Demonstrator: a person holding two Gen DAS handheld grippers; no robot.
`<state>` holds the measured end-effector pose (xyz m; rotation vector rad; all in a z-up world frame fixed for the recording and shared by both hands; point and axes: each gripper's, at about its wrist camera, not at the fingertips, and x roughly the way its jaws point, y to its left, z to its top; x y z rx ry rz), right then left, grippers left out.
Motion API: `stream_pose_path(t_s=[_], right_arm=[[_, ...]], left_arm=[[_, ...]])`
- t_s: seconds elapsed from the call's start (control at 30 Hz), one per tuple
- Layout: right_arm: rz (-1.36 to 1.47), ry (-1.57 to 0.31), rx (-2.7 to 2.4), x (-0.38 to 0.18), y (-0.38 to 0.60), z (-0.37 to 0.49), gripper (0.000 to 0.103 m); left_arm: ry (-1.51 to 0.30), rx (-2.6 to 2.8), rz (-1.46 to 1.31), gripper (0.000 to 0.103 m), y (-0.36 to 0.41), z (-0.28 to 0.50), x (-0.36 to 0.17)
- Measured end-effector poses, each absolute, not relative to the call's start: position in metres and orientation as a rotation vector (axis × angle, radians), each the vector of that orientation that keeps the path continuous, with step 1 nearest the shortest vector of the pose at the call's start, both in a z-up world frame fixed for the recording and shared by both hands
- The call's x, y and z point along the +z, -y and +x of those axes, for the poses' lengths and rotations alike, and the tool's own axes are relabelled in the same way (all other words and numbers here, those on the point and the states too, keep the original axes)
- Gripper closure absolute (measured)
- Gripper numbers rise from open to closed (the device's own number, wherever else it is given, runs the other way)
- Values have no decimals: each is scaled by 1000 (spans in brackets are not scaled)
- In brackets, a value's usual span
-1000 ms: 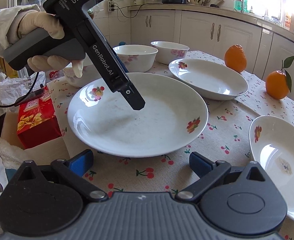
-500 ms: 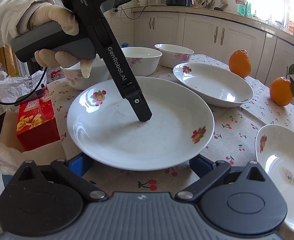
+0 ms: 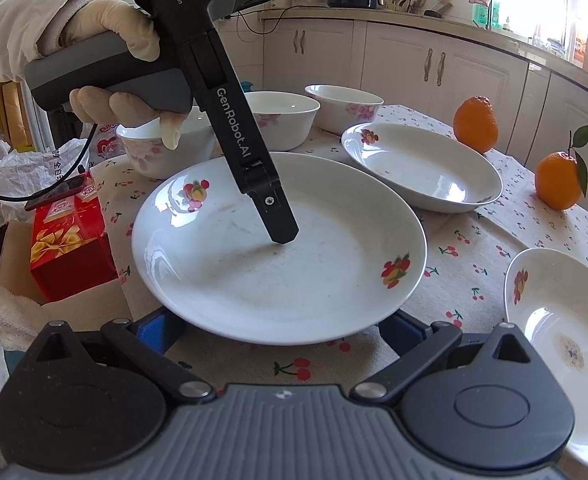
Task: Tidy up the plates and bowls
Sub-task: 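Grasp the deep fruit-decal plate's rim with the left gripper and lift it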
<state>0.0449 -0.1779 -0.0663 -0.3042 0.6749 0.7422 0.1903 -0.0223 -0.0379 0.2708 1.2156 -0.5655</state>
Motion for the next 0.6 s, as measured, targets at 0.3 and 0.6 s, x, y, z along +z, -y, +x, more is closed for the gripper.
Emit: stream_pose_path(t_s=[0.3, 0.6], right_arm=[[-312, -672, 732, -59, 183, 45, 0], [-315, -654, 722, -45, 194, 49, 0]], left_arm=[[-1186, -583, 265, 20, 24, 188, -28], [-1146, -592, 256, 20, 34, 192, -12]])
